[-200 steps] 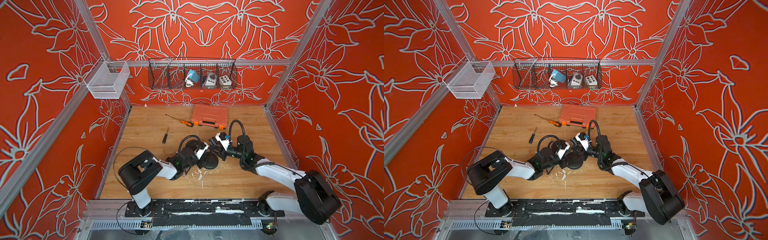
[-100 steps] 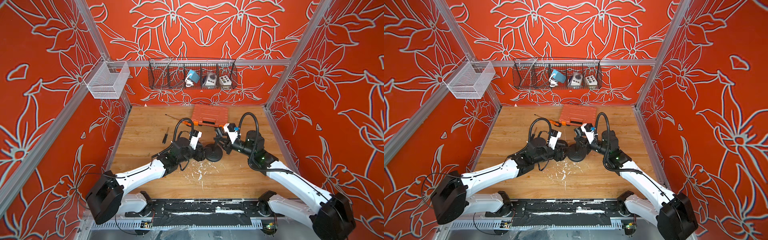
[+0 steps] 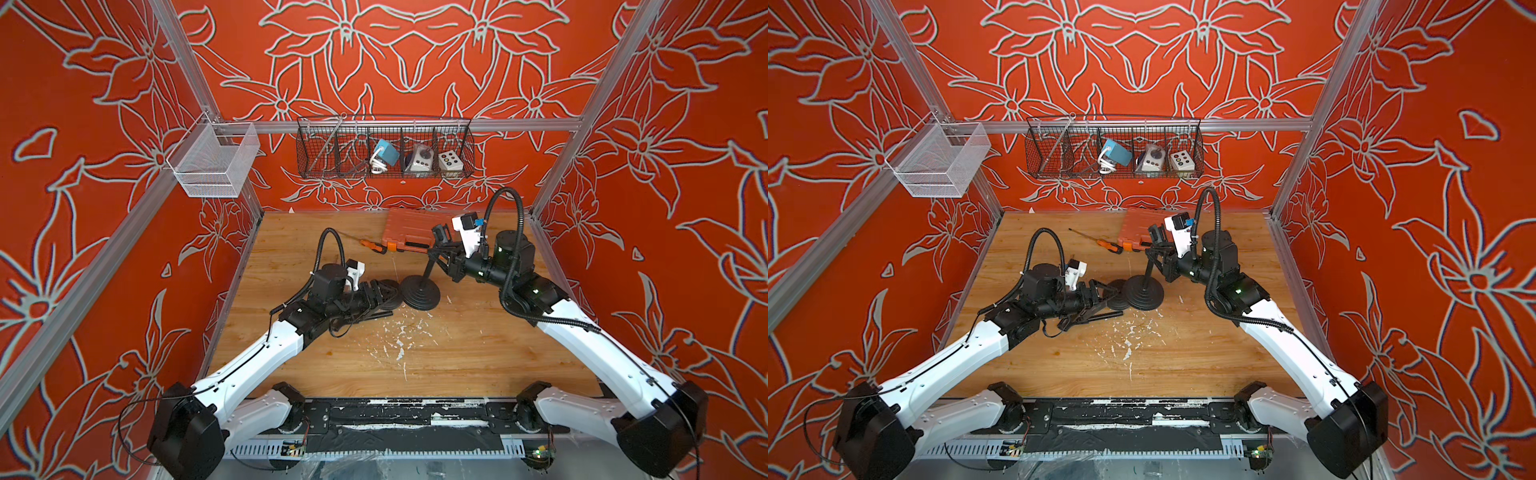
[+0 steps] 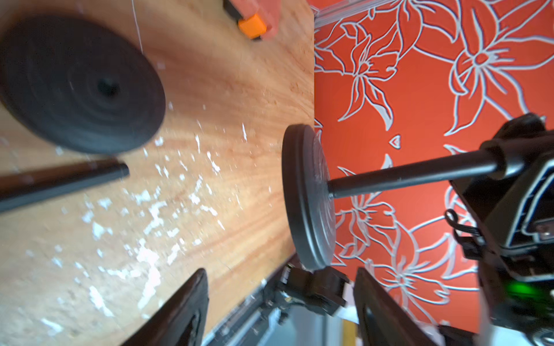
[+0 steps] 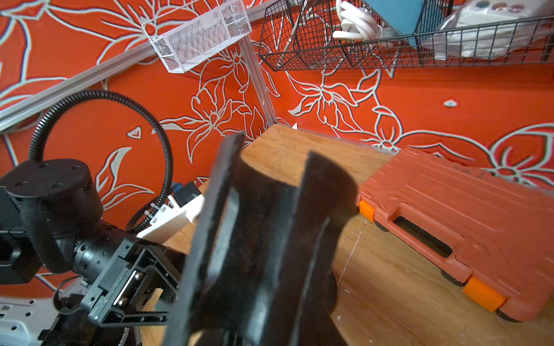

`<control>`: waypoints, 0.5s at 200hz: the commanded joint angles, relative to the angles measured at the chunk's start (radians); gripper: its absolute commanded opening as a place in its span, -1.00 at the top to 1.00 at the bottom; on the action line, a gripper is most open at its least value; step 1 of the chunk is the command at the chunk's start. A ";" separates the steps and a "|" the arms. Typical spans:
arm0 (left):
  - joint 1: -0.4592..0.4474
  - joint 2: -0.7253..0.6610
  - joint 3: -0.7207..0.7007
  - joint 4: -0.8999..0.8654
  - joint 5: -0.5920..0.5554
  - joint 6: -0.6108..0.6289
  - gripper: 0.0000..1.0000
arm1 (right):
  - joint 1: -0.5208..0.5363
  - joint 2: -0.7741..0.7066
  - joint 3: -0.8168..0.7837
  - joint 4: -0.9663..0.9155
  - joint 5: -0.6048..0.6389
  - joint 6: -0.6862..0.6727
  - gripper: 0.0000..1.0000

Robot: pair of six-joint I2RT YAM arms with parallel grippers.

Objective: Assemble a microphone stand
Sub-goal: Pick up the microphone stand at the center of the board.

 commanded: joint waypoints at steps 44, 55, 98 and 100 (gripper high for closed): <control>0.011 0.029 -0.003 0.144 0.173 -0.270 -0.51 | 0.005 0.034 0.103 0.070 -0.075 0.115 1.00; 0.011 0.037 -0.005 0.160 0.182 -0.293 -0.51 | 0.006 0.040 0.111 0.071 -0.078 0.118 1.00; 0.011 0.060 -0.012 0.206 0.205 -0.331 -0.51 | 0.014 0.054 0.113 0.126 -0.090 0.164 1.00; 0.011 0.060 -0.014 0.208 0.205 -0.332 -0.51 | 0.016 0.055 0.113 0.128 -0.091 0.165 1.00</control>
